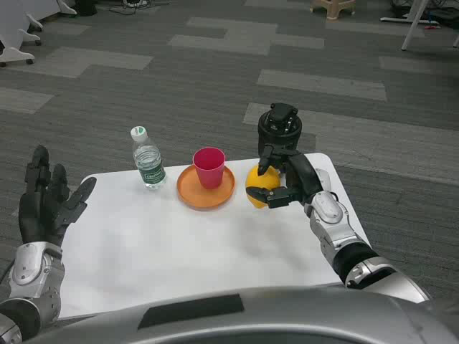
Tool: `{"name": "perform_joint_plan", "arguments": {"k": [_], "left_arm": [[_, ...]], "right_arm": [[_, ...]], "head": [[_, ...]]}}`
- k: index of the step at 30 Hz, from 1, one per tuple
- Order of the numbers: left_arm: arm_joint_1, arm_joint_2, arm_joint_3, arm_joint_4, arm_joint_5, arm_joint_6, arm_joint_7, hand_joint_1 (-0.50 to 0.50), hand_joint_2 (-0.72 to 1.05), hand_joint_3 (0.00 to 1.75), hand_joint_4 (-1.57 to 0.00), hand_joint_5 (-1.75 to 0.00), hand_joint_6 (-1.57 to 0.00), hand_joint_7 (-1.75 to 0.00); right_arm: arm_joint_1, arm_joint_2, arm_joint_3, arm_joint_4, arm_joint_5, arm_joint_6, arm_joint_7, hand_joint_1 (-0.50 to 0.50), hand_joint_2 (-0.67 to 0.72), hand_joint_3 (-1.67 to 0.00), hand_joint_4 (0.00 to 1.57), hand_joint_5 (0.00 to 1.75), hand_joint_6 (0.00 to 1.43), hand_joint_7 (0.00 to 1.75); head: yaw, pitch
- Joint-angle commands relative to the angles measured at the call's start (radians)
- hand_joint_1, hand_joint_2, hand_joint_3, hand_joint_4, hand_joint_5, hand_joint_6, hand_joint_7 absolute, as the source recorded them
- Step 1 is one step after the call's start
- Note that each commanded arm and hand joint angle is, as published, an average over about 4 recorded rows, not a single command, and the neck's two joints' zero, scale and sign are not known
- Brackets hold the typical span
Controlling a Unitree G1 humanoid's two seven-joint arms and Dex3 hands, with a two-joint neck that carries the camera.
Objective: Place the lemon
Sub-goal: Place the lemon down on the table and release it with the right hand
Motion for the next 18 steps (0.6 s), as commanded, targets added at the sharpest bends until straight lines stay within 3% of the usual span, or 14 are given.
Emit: {"name": "perform_joint_plan", "arguments": {"k": [1,14,18], "left_arm": [[-0.012,0.013,0.011,0.0,-0.002,0.007,0.003,0.5,0.87,0.09,0.0,0.0,0.0,0.0],[-0.012,0.013,0.011,0.0,-0.002,0.007,0.003,0.5,0.87,0.09,0.0,0.0,0.0,0.0],[-0.012,0.013,0.011,0.0,-0.002,0.007,0.003,0.5,0.87,0.09,0.0,0.0,0.0,0.0]], "right_arm": [[-0.021,0.004,0.008,0.012,0.008,-0.013,-0.006,0.21,-0.41,-0.79,1.0,1.75,0.86,1.54],[-0.021,0.004,0.008,0.015,0.008,-0.013,-0.006,0.21,-0.41,-0.79,1.0,1.75,0.86,1.54],[-0.022,0.002,0.036,0.03,0.008,-0.013,-0.006,0.21,-0.41,-0.79,0.96,1.75,0.86,1.54]], "head": [[0.017,0.003],[0.011,-0.001],[0.028,-0.028]]}}
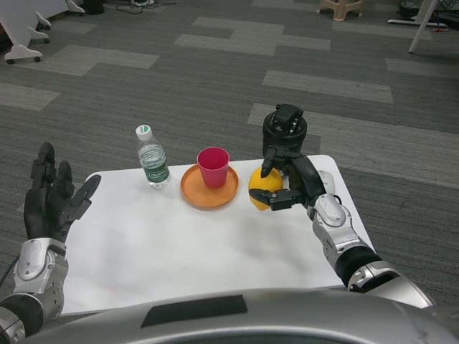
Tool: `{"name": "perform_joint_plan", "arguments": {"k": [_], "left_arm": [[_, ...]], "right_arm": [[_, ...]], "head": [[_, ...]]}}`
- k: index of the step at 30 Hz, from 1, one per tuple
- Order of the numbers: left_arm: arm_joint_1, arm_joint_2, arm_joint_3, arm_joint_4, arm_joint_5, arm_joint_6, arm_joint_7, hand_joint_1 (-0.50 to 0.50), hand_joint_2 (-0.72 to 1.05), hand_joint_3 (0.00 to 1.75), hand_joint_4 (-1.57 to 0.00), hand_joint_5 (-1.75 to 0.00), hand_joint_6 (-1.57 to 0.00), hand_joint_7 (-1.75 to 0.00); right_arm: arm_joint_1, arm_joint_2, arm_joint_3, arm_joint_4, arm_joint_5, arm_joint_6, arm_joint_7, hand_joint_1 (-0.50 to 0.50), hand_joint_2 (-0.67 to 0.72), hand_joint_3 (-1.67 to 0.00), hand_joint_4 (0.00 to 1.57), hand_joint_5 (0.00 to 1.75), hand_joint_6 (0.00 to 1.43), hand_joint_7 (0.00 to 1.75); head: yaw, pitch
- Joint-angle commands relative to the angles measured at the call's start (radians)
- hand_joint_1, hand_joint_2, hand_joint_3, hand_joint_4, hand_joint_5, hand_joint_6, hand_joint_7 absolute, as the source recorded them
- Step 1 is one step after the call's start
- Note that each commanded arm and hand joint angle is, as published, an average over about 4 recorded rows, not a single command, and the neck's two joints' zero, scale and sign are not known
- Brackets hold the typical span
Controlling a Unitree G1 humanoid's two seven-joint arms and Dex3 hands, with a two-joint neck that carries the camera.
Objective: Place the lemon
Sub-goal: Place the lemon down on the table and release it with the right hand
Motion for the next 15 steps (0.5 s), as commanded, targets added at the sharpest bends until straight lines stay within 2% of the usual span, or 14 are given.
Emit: {"name": "perform_joint_plan", "arguments": {"k": [1,7,10,12,15], "left_arm": [[-0.012,0.013,0.01,0.0,-0.002,0.007,0.003,0.5,0.87,0.09,0.0,0.0,0.0,0.0],[-0.011,0.013,0.01,0.0,-0.002,0.007,0.003,0.5,0.87,0.09,0.0,0.0,0.0,0.0],[-0.012,0.013,0.01,0.001,-0.002,0.007,0.003,0.5,0.87,0.09,0.0,0.0,0.0,0.0],[-0.011,0.012,0.01,0.002,-0.002,0.007,0.003,0.5,0.87,0.09,0.0,0.0,0.0,0.0],[-0.011,0.012,0.01,0.002,-0.002,0.007,0.003,0.5,0.87,0.09,0.0,0.0,0.0,0.0]], "right_arm": [[-0.021,0.002,0.03,0.026,0.008,-0.01,-0.005,0.21,-0.41,-0.79,0.95,1.75,0.86,1.54],[-0.031,0.003,0.075,0.075,0.008,-0.01,-0.008,0.21,-0.41,-0.79,0.91,1.75,0.86,1.54],[-0.039,0.003,0.094,0.113,0.008,-0.009,-0.011,0.21,-0.41,-0.73,0.95,1.75,0.88,1.54],[-0.046,0.002,0.104,0.152,0.008,-0.009,-0.015,0.21,-0.41,-0.73,0.98,1.75,0.88,1.54],[-0.055,0.002,0.111,0.192,0.006,-0.01,-0.016,0.21,-0.41,-0.77,0.96,1.75,0.88,1.5]], "head": [[0.016,-0.02],[0.042,-0.051],[0.046,-0.066],[0.045,-0.075],[0.045,-0.079]]}}
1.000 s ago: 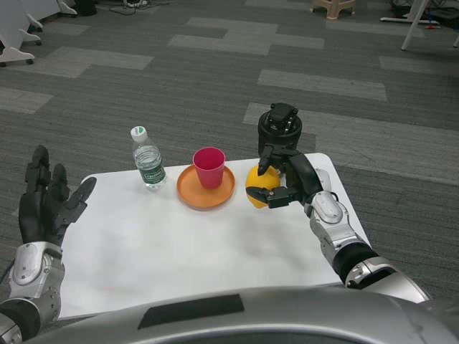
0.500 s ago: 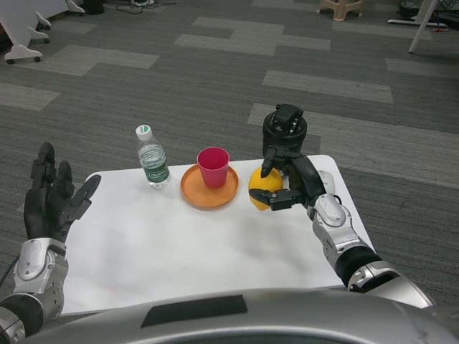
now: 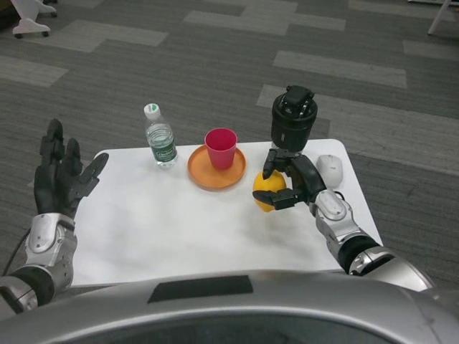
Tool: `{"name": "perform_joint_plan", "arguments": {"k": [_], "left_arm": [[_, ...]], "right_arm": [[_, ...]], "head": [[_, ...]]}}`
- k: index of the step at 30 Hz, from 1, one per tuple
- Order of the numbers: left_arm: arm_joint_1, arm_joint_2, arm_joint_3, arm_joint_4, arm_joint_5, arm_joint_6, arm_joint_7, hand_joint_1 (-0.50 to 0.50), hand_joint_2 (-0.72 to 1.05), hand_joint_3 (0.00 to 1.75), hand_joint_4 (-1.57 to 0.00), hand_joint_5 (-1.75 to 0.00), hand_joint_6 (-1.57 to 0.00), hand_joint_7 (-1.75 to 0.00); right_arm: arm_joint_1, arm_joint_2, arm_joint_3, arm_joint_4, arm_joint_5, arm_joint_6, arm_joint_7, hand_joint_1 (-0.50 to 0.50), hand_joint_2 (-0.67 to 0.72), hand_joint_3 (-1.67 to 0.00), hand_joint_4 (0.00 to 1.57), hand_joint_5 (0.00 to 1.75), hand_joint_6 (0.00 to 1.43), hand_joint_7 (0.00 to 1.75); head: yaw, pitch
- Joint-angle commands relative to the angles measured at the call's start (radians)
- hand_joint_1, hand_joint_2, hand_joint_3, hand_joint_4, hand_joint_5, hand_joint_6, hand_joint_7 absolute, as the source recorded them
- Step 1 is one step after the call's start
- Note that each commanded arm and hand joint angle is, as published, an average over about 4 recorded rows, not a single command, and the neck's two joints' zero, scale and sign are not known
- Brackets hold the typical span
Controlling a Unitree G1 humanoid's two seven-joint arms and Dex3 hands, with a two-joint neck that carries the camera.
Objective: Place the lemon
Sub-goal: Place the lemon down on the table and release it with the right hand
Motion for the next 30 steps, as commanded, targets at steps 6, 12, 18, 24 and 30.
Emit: {"name": "perform_joint_plan", "arguments": {"k": [6,12,18,24,30], "left_arm": [[-0.011,0.012,0.011,0.001,-0.002,0.005,0.003,0.5,0.87,0.09,0.0,0.0,0.0,0.0],[-0.012,0.01,0.011,0.003,-0.002,0.005,0.003,0.5,0.87,0.09,0.0,0.0,0.0,0.0],[-0.011,0.008,0.011,0.005,-0.003,0.005,0.005,0.5,0.87,0.09,0.0,0.0,0.0,0.0],[-0.011,0.007,0.01,0.007,-0.004,0.005,0.006,0.5,0.87,0.09,0.0,0.0,0.0,0.0],[-0.011,0.007,0.013,0.007,-0.004,0.005,0.006,0.5,0.87,0.09,0.0,0.0,0.0,0.0]], "right_arm": [[-0.046,-0.002,0.04,0.094,0.002,0.001,-0.016,0.25,-0.41,-0.71,0.88,1.75,0.88,1.54],[-0.08,-0.001,0.095,0.141,0.0,0.003,-0.025,0.21,-0.46,-0.75,0.88,1.75,0.9,1.54],[-0.135,0.006,0.203,0.196,-0.001,0.018,-0.046,0.21,-0.48,-0.71,0.95,1.75,0.91,1.54],[-0.16,0.019,0.254,0.239,-0.001,0.027,-0.071,0.18,-0.45,-0.71,0.91,1.75,0.86,1.52],[-0.161,0.018,0.251,0.262,0.0,0.034,-0.078,0.1,-0.41,-0.67,0.56,1.65,0.54,1.43]], "head": [[0.002,-0.006],[0.002,-0.008],[0.01,-0.006],[0.019,-0.005],[0.021,-0.004]]}}
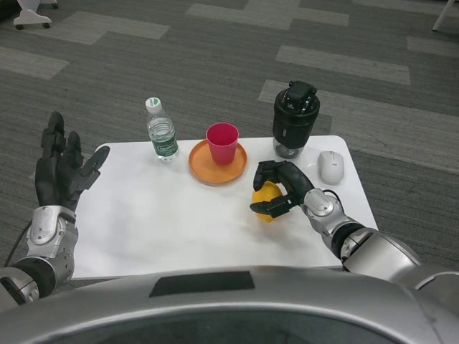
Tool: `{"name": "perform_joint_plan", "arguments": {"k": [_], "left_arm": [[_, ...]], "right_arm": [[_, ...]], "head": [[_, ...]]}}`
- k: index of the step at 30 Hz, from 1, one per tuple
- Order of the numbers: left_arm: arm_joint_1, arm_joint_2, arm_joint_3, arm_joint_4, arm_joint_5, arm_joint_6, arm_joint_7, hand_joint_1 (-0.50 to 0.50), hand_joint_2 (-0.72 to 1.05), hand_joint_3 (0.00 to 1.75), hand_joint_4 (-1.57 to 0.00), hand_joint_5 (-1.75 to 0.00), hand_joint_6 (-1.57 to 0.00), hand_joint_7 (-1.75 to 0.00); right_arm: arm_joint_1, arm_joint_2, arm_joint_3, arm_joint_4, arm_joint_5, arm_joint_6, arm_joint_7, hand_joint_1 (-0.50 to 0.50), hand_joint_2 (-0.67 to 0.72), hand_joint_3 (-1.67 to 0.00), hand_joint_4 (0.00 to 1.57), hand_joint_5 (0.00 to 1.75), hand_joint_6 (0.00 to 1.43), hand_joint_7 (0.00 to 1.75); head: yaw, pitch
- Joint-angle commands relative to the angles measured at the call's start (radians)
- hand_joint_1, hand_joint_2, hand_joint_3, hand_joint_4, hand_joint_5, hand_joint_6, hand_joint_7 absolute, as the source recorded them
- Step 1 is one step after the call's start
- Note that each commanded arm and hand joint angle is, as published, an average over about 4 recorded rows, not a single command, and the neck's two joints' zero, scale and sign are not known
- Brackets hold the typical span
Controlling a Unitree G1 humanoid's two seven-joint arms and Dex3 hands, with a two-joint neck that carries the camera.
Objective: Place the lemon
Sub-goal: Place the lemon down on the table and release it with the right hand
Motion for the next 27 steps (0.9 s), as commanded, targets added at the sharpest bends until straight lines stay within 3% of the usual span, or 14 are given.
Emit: {"name": "perform_joint_plan", "arguments": {"k": [1,8,12,15,18,25,27], "left_arm": [[-0.011,0.007,0.01,0.003,-0.004,0.003,0.003,0.5,0.87,0.09,0.0,0.0,0.0,0.0],[-0.011,0.007,0.011,0.002,-0.004,0.003,0.003,0.5,0.87,0.09,0.0,0.0,0.0,0.0],[-0.012,0.007,0.011,0.002,-0.004,0.003,0.003,0.5,0.87,0.09,0.0,0.0,0.0,0.0],[-0.011,0.007,0.011,0.002,-0.004,0.003,0.003,0.5,0.87,0.09,0.0,0.0,0.0,0.0],[-0.012,0.007,0.011,0.002,-0.004,0.003,0.003,0.5,0.87,0.09,0.0,0.0,0.0,0.0],[-0.011,0.007,0.011,0.002,-0.004,0.003,0.003,0.5,0.87,0.09,0.0,0.0,0.0,0.0],[-0.011,0.007,0.011,0.002,-0.004,0.003,0.003,0.5,0.87,0.09,0.0,0.0,0.0,0.0]], "right_arm": [[-0.027,-0.001,-0.002,0.014,0.004,0.01,-0.006,0.09,-0.41,-0.65,0.5,1.65,0.5,1.41],[-0.027,-0.001,-0.009,0.042,0.004,0.021,-0.006,0.08,-0.41,-0.63,0.24,1.65,0.24,1.26],[-0.029,-0.002,-0.012,0.054,0.004,0.03,-0.004,0.03,-0.41,-0.63,0.1,1.6,0.02,0.61],[-0.029,-0.002,-0.016,0.055,0.004,0.032,-0.003,-0.02,-0.38,-0.63,0.01,1.55,0.0,0.45],[-0.028,-0.002,-0.022,0.057,0.004,0.033,-0.003,-0.03,-0.35,-0.63,0.0,1.48,0.0,0.42],[-0.027,-0.002,-0.048,0.057,0.004,0.031,-0.003,-0.11,-0.27,-0.56,0.0,1.04,0.0,0.24],[-0.026,-0.001,-0.059,0.057,0.004,0.031,-0.003,-0.16,-0.24,-0.54,0.0,0.99,0.0,0.21]], "head": [[0.0,0.0],[0.0,0.0],[0.001,0.0],[0.0,0.001],[0.0,0.001],[0.001,0.003],[0.002,0.005]]}}
